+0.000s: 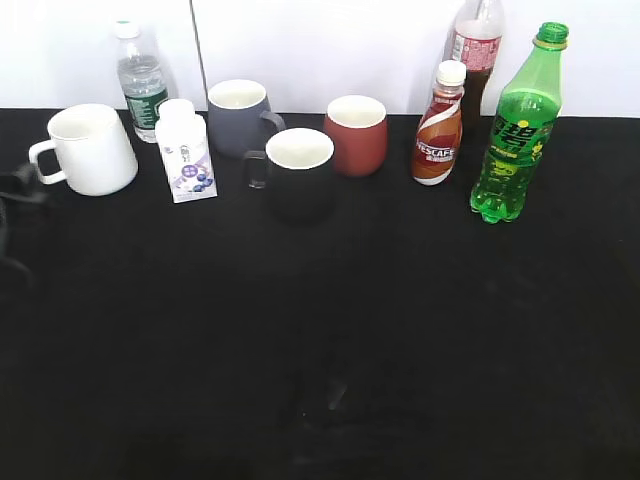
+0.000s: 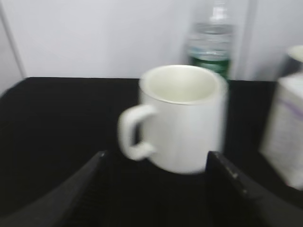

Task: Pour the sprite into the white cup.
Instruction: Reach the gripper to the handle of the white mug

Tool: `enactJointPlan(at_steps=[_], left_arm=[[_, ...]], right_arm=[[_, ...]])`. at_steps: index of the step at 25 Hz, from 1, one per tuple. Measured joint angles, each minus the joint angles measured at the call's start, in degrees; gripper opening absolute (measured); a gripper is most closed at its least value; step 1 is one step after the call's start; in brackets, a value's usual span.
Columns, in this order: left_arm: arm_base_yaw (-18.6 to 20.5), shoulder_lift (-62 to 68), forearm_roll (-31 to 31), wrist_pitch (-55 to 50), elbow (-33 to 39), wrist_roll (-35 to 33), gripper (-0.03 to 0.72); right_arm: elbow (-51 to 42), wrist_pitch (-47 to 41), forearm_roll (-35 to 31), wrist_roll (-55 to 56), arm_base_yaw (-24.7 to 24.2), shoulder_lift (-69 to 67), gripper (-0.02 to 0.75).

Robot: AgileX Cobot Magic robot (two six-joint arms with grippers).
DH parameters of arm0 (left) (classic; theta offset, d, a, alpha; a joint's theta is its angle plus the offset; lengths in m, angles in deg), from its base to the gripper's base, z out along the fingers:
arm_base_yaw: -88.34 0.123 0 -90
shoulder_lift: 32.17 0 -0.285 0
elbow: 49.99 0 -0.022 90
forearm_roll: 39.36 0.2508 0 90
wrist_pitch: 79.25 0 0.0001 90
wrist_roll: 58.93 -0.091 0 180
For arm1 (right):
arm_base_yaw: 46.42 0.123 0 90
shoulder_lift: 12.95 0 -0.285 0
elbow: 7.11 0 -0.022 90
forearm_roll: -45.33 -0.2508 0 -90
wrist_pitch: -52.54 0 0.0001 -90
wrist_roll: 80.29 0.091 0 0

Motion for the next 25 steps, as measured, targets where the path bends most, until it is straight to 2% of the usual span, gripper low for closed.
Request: enactJointPlan(at_steps=[2,5,14,17,19,22,23,25], left_arm=[[4.5,3.2,6.1,-1.2,-4.2,0.0,0.483],[5.6,8.2,9.8,-3.6,-9.7,0.0,0.483],[6.2,19.1,9.0,-11.8,-27.2,0.0,0.482],[6.2,22.0,7.9,-13.9,-32.8,0.0,0.441],[6.3,23.4,7.9,-15.0,-35.9,0.0,0.368],[6.4,25.4,9.0,-14.8,-39.1,0.0,0.108],[6.4,25.7,9.0,-14.1,-39.3,0.0,0.081],[6.4,25.8,9.0,-13.5,-39.2,0.0,0.079]], right_arm=[[0.0,0.0,0.0,0.0,0.0,0.0,0.586],[0.0,0.0,0.0,0.0,0.0,0.0,0.586],[0.0,0.0,0.0,0.0,0.0,0.0,0.586],[0.0,0.0,0.0,0.0,0.0,0.0,0.586],[0.0,0.0,0.0,0.0,0.0,0.0,0.586],[0.0,0.0,-0.1,0.0,0.0,0.0,0.586],[0.0,0.0,-0.1,0.0,0.0,0.0,0.586],[0.0,0.0,-0.1,0.0,0.0,0.0,0.586]])
